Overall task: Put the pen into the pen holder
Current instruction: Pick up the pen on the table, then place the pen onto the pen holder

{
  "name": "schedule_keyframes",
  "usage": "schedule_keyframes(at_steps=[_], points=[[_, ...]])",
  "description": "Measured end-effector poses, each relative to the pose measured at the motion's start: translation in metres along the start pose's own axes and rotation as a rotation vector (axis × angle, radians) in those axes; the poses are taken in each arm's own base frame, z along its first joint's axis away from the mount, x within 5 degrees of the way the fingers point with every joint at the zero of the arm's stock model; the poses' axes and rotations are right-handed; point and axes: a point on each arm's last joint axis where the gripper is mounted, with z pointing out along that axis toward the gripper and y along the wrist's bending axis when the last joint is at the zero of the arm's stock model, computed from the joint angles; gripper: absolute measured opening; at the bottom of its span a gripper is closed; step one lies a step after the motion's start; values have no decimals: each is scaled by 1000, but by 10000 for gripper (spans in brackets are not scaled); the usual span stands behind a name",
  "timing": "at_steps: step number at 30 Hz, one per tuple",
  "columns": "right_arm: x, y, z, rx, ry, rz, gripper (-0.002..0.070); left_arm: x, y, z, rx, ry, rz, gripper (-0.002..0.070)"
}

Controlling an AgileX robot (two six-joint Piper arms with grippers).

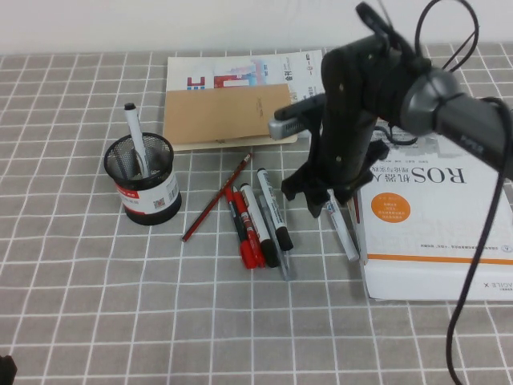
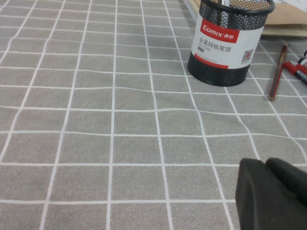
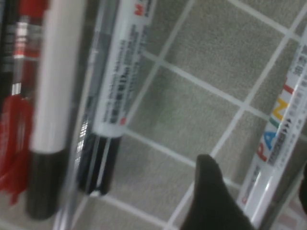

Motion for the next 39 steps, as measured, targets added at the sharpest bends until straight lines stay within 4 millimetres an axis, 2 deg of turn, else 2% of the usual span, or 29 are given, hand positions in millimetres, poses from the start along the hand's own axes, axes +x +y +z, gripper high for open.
schedule_keyframes(at_steps=[7, 13, 16, 19, 24, 30, 35, 39], points=[[0, -2, 25, 29, 50, 8, 328, 0, 0, 0, 0, 0, 0, -5], [-1, -2, 34, 32, 63, 6, 313, 0, 0, 0, 0, 0, 0, -5], [0, 0, 35, 13, 68, 14, 244, 0, 0, 0, 0, 0, 0, -5], [0, 2, 35, -11, 70, 23, 107, 0, 0, 0, 0, 0, 0, -5], [-1, 10, 27, -60, 38, 36, 103, 0, 0, 0, 0, 0, 0, -5], [2, 23, 8, -201, -207, 118, 103, 0, 0, 0, 0, 0, 0, -5], [22, 37, -15, -261, -612, 179, 103, 0, 0, 0, 0, 0, 0, -5], [41, 39, -36, -242, -953, 132, 103, 0, 0, 0, 0, 0, 0, -5]])
